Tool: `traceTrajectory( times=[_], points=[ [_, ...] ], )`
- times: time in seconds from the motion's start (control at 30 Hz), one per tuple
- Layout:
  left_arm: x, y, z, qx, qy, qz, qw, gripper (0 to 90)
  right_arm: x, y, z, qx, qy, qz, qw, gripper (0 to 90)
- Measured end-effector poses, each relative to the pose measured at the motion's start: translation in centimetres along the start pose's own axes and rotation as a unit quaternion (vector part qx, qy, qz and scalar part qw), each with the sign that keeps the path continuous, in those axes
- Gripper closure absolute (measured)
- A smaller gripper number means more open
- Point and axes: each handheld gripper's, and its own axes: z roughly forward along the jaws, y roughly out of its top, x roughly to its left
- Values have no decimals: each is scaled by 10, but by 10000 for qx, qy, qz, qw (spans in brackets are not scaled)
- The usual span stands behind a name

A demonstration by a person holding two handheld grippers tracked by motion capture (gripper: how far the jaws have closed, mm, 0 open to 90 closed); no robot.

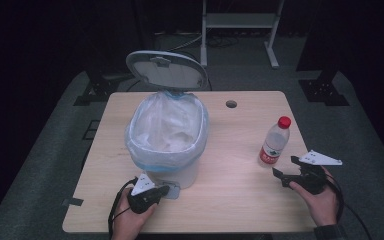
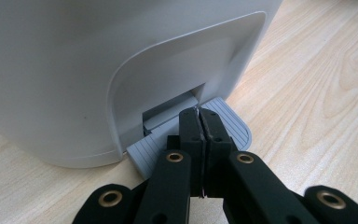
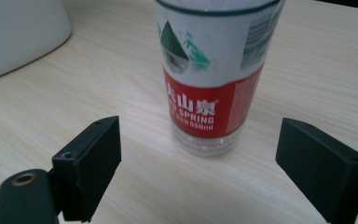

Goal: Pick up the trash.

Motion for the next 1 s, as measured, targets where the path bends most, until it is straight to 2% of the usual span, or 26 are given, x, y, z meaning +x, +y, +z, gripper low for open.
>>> traceTrajectory(
  times=[0.2, 0.3, 0.47, 0.67, 1.0],
  points=[
    [1, 0, 0, -5, -52, -11, 10000, 881, 0, 7, 7, -61, 15, -4, 10000, 131],
    [-1, 0, 0, 12, 7, 48, 10000, 875, 1, 10, 11, -49, -3, -36, 10000, 131],
    [0, 0, 0, -2, -16, -19, 10000, 879, 0, 16, 13, -131, -64, -95, 9998, 131],
    [0, 0, 0, 8, -27, -44, 10000, 878, -4, 21, 16, -265, -37, -32, 9996, 135],
    [0, 0, 0, 9, -29, -45, 10000, 878, -7, 21, 32, -187, -24, -85, 9998, 138]
  ],
)
